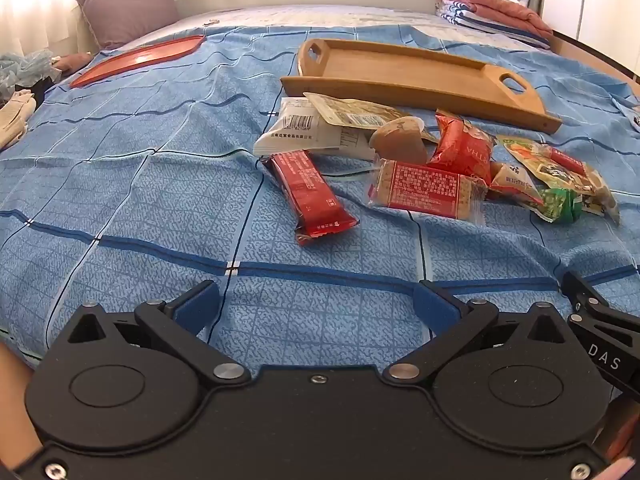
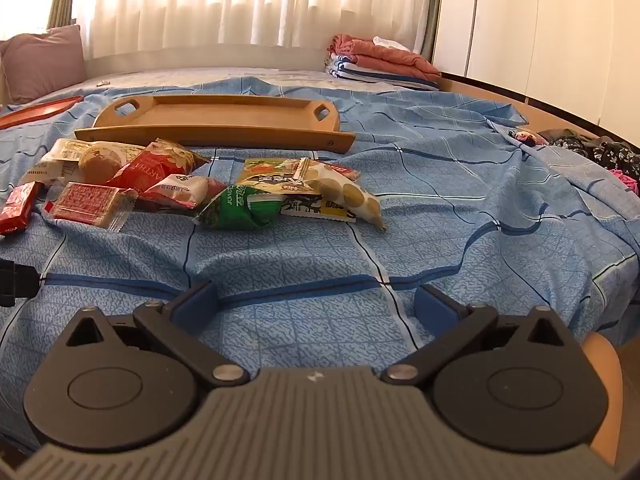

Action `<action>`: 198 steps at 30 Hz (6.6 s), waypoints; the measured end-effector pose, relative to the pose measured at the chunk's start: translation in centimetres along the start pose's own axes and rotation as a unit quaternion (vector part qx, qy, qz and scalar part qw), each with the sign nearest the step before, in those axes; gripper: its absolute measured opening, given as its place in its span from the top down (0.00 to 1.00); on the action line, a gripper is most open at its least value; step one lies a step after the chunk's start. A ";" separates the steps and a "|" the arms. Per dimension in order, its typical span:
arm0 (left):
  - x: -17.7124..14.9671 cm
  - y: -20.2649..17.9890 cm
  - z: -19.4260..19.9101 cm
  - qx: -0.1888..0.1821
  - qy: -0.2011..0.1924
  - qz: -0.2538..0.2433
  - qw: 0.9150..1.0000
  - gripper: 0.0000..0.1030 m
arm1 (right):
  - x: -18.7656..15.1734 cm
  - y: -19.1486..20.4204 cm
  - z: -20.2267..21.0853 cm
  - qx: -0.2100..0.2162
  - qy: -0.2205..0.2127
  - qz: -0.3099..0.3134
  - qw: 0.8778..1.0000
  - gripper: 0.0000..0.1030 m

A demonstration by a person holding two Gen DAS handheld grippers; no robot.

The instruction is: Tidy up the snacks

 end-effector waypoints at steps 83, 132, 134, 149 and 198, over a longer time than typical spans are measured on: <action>0.2 0.0 -0.1 0.003 -0.002 -0.007 1.000 0.00 | -0.1 0.3 0.1 -0.010 -0.011 0.013 1.000 0.00; 4.8 3.0 -2.8 -0.057 -0.065 0.060 0.995 0.50 | 5.6 -5.5 -6.7 0.091 -0.005 -0.164 0.982 0.09; 4.8 3.0 -3.0 -0.057 -0.063 0.057 0.995 0.56 | 5.5 -5.3 -6.9 0.092 -0.005 -0.165 0.982 0.12; 5.0 2.2 -3.2 -0.037 -0.063 0.028 0.997 0.74 | 5.6 -5.5 -5.1 0.080 -0.038 -0.168 0.982 0.42; 28.3 -5.6 -9.7 -0.159 -0.031 -0.038 0.986 0.77 | 25.4 0.0 -14.3 0.192 0.022 0.045 0.980 0.47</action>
Point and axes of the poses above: each gripper's, at about its wrist camera, not at the fingertips, and z roughly against the way its jaws point, y to its left, x to its top, the point moved 2 cm from there along -z, roughly the way its jaws point, and after that the axes turned 3 degrees about y, right-handed, at the moved point
